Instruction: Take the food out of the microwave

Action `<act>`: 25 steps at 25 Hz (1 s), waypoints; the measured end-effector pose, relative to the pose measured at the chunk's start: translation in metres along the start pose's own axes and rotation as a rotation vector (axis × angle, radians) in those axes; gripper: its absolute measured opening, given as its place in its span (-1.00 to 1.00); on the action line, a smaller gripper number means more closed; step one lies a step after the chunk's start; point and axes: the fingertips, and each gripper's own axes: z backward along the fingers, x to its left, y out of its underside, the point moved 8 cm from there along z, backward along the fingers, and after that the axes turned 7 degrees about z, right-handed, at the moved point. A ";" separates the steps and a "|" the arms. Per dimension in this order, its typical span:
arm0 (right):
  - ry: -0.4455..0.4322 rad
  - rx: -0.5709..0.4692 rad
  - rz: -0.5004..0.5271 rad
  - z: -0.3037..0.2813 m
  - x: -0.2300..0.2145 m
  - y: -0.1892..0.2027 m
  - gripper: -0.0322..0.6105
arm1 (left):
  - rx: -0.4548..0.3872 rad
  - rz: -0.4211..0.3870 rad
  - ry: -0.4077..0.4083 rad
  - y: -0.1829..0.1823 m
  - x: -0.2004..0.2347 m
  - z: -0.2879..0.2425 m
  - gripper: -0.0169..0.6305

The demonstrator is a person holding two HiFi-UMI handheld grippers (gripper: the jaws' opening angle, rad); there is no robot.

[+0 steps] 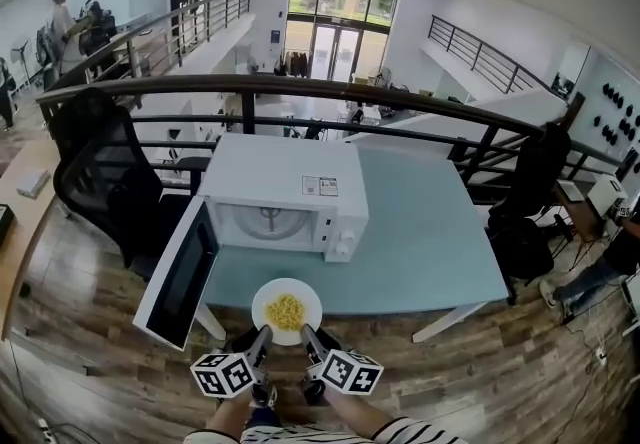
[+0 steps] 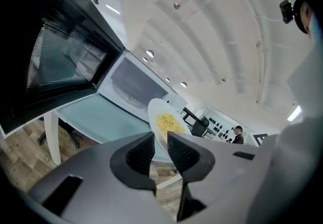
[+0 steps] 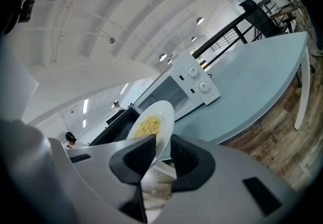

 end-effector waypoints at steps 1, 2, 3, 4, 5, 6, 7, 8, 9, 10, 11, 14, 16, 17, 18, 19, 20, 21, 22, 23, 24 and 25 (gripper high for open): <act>-0.005 0.004 0.004 0.005 0.001 0.003 -0.58 | -0.003 0.003 -0.003 0.004 -0.001 0.005 -0.66; -0.009 0.007 0.008 0.009 0.001 0.005 -0.58 | -0.006 0.005 -0.005 0.009 -0.003 0.009 -0.66; -0.014 0.010 0.011 0.014 0.002 0.007 -0.58 | -0.009 0.005 -0.007 0.012 -0.005 0.013 -0.66; -0.018 0.012 0.013 0.018 0.002 0.010 -0.58 | -0.012 0.005 -0.008 0.016 -0.007 0.017 -0.66; -0.022 0.015 0.014 0.023 0.003 0.012 -0.58 | -0.013 0.005 -0.009 0.019 -0.010 0.021 -0.66; -0.025 0.018 0.014 0.028 0.003 0.014 -0.58 | -0.015 0.005 -0.011 0.023 -0.012 0.025 -0.66; -0.027 0.020 0.014 0.033 0.003 0.017 -0.58 | -0.016 0.006 -0.013 0.027 -0.014 0.029 -0.66; -0.029 0.023 0.013 0.037 0.003 0.019 -0.58 | -0.017 0.009 -0.015 0.031 -0.016 0.032 -0.66; -0.031 0.026 0.011 0.041 0.003 0.021 -0.58 | -0.018 0.011 -0.018 0.035 -0.017 0.035 -0.66; -0.033 0.029 0.010 0.045 0.002 0.023 -0.58 | -0.020 0.014 -0.020 0.038 -0.019 0.038 -0.66; -0.034 0.032 0.008 0.048 0.002 0.025 -0.58 | -0.021 0.016 -0.022 0.042 -0.021 0.041 -0.66; -0.040 0.036 0.006 0.059 0.001 0.031 -0.58 | -0.028 0.017 -0.028 0.052 -0.025 0.050 -0.67; -0.048 0.037 0.007 0.063 0.002 0.034 -0.58 | -0.036 0.019 -0.033 0.057 -0.027 0.054 -0.67; -0.051 0.039 0.009 0.065 0.002 0.035 -0.58 | -0.039 0.021 -0.035 0.059 -0.028 0.057 -0.67; -0.053 0.043 0.011 0.067 0.002 0.036 -0.59 | -0.042 0.024 -0.037 0.062 -0.029 0.059 -0.67; -0.054 0.046 0.012 0.069 0.002 0.037 -0.59 | -0.044 0.026 -0.040 0.064 -0.030 0.060 -0.67; -0.056 0.049 0.011 0.071 0.001 0.039 -0.59 | -0.046 0.028 -0.043 0.066 -0.030 0.062 -0.67; -0.059 0.052 0.010 0.072 0.001 0.040 -0.59 | -0.047 0.030 -0.046 0.068 -0.031 0.064 -0.67; -0.061 0.054 0.009 0.073 0.001 0.042 -0.59 | -0.049 0.031 -0.049 0.070 -0.031 0.065 -0.67; -0.063 0.057 0.008 0.074 0.001 0.043 -0.59 | -0.051 0.033 -0.051 0.071 -0.031 0.067 -0.67; -0.065 0.059 0.009 0.075 0.001 0.044 -0.59 | -0.053 0.035 -0.054 0.073 -0.030 0.068 -0.67; -0.066 0.062 0.010 0.076 0.001 0.045 -0.59 | -0.055 0.038 -0.055 0.074 -0.030 0.069 -0.67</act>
